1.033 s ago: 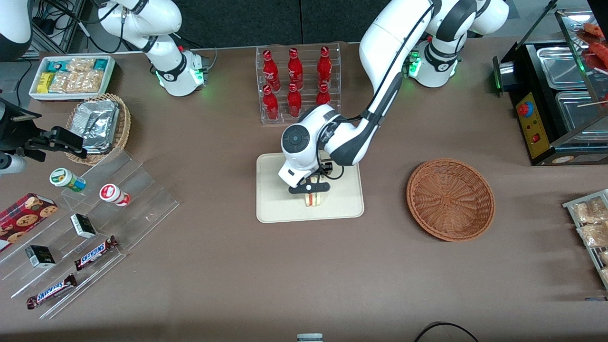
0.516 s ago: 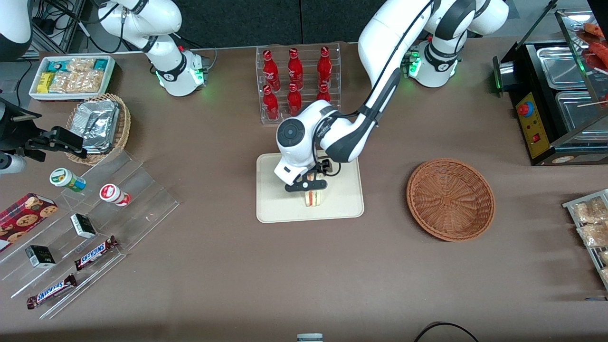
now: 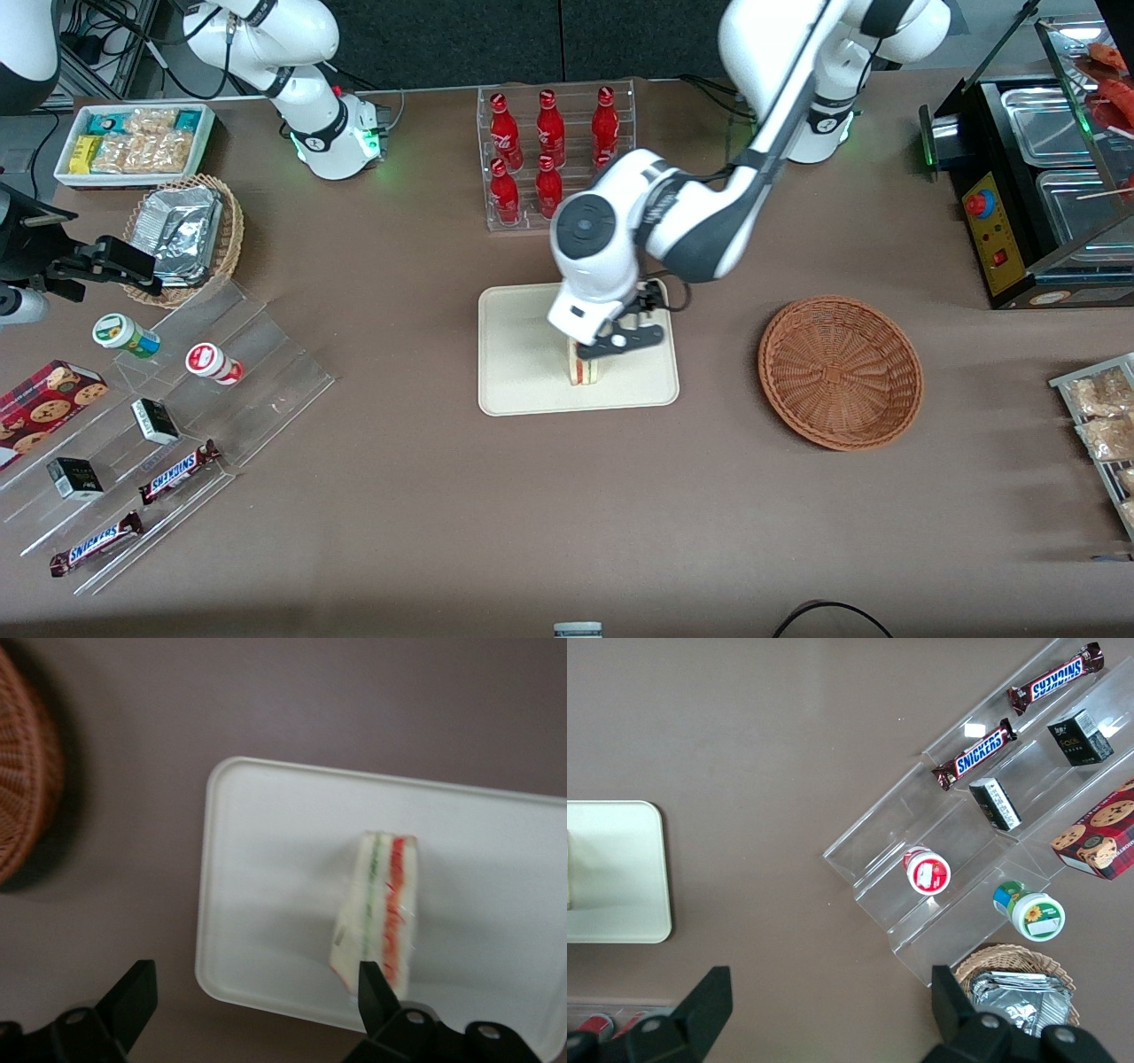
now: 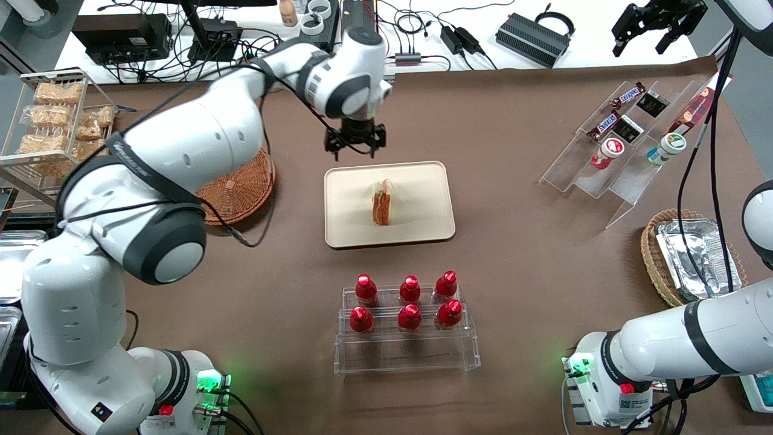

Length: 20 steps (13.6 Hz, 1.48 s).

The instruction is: Place sandwich from basket to tray

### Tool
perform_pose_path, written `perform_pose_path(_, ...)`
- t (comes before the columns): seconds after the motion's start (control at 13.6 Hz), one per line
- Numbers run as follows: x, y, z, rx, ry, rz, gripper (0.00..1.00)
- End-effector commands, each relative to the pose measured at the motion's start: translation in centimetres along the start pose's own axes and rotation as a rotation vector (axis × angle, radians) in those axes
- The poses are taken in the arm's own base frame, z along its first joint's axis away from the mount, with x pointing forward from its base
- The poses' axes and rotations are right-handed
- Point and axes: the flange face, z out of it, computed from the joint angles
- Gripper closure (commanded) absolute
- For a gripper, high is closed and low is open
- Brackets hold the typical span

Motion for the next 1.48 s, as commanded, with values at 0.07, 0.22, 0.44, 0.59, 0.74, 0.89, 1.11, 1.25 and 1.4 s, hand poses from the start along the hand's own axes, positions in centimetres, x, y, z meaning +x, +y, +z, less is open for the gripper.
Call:
perform_pose_path(0.07, 3.1, -7.2, -0.9, 0.013, -0.022, -0.043, 0.00)
perform_pose_path(0.22, 5.6, -11.2, -1.6, 0.004, -0.033, -0.053, 0.00)
perform_pose_path(0.44, 8.0, -16.2, -2.8, 0.003, -0.064, -0.044, 0.00)
perform_pose_path(0.59, 9.3, -21.3, -4.8, -0.033, -0.063, -0.011, 0.00)
perform_pose_path(0.74, 9.7, -26.3, -6.9, -0.044, -0.107, 0.042, 0.00)
perform_pose_path(0.89, 9.3, -30.6, -9.2, -0.050, -0.139, 0.133, 0.00)
perform_pose_path(1.11, 8.4, -35.5, -11.9, -0.063, -0.178, 0.239, 0.00)
perform_pose_path(1.25, 7.1, -38.8, -13.6, -0.057, -0.207, 0.222, 0.00)
perform_pose_path(1.4, 5.4, -40.9, -15.6, -0.057, -0.219, 0.260, 0.00)
